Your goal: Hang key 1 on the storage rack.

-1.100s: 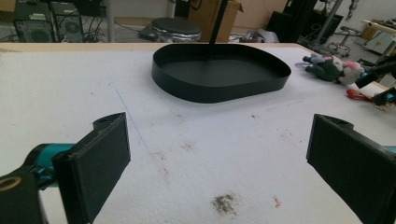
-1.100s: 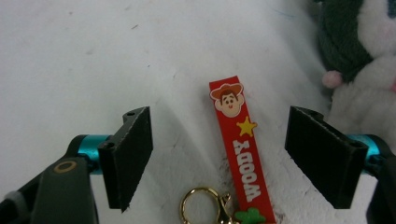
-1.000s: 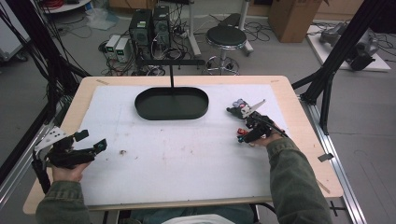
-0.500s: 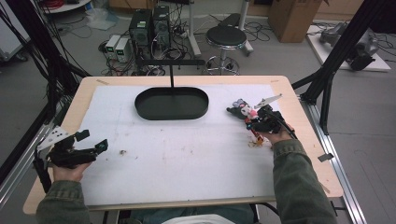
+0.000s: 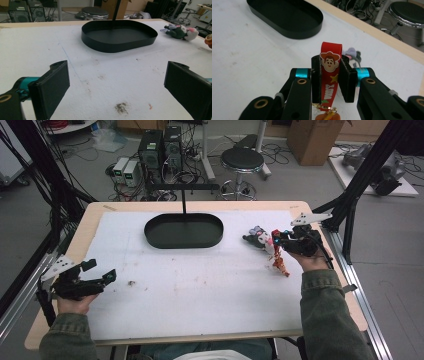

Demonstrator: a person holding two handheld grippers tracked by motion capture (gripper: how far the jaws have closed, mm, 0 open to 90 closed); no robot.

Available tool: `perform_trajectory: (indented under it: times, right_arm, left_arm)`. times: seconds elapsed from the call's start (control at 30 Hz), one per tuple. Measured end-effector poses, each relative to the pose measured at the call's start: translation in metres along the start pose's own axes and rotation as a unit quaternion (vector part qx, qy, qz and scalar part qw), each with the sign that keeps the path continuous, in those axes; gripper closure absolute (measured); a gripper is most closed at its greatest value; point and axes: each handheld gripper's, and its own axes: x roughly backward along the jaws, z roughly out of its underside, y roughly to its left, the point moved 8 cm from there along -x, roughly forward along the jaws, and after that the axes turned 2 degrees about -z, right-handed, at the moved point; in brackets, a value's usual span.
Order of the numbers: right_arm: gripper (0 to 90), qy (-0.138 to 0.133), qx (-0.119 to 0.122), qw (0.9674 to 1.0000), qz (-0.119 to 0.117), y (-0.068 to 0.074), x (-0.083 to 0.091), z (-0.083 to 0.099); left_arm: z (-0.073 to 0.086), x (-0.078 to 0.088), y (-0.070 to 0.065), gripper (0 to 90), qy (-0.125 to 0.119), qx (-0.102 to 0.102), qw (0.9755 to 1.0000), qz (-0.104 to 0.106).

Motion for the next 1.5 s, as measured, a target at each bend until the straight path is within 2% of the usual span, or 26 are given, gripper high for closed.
perform_trajectory:
  times: [0.1,0.27,0.33,0.43,0.63,0.97,1.3,1.5]
  right_arm:
    - [74.4,0.001,0.0,1.0,0.005,0.0,0.003,-0.006]
    - [74.5,-0.037,-0.018,0.9991,-0.004,0.001,0.013,-0.023]
    - [74.4,-0.057,-0.032,0.9977,-0.014,0.002,0.02,-0.032]
    - [74.4,-0.08,-0.039,0.9957,-0.027,0.005,0.025,-0.045]
    - [74.4,-0.093,-0.047,0.9935,-0.047,0.015,0.024,-0.065]
    - [74.4,-0.082,-0.047,0.9942,-0.051,0.028,0.001,-0.091]
    - [74.3,-0.069,-0.043,0.9944,-0.067,0.053,-0.035,-0.127]
    - [74.1,-0.073,-0.062,0.9933,-0.065,0.061,-0.05,-0.143]
  left_arm:
    - [0.0,0.0,0.0,6.6,0.001,-0.001,1.0,0.0]
    - [0.0,0.001,0.001,6.6,-0.001,-0.001,1.0,0.0]
    - [0.0,0.001,0.001,6.6,0.0,-0.001,1.0,0.0]
    - [0.0,0.001,0.0,6.6,-0.001,0.0,1.0,0.0]
    - [0.0,0.001,0.001,6.6,0.001,-0.001,1.0,0.0]
    - [0.0,0.001,0.001,6.6,0.001,0.001,1.0,0.001]
    - [0.0,0.001,0.002,6.6,-0.001,0.0,1.0,0.002]
    - [0.0,-0.001,0.001,6.6,0.001,-0.002,1.0,0.008]
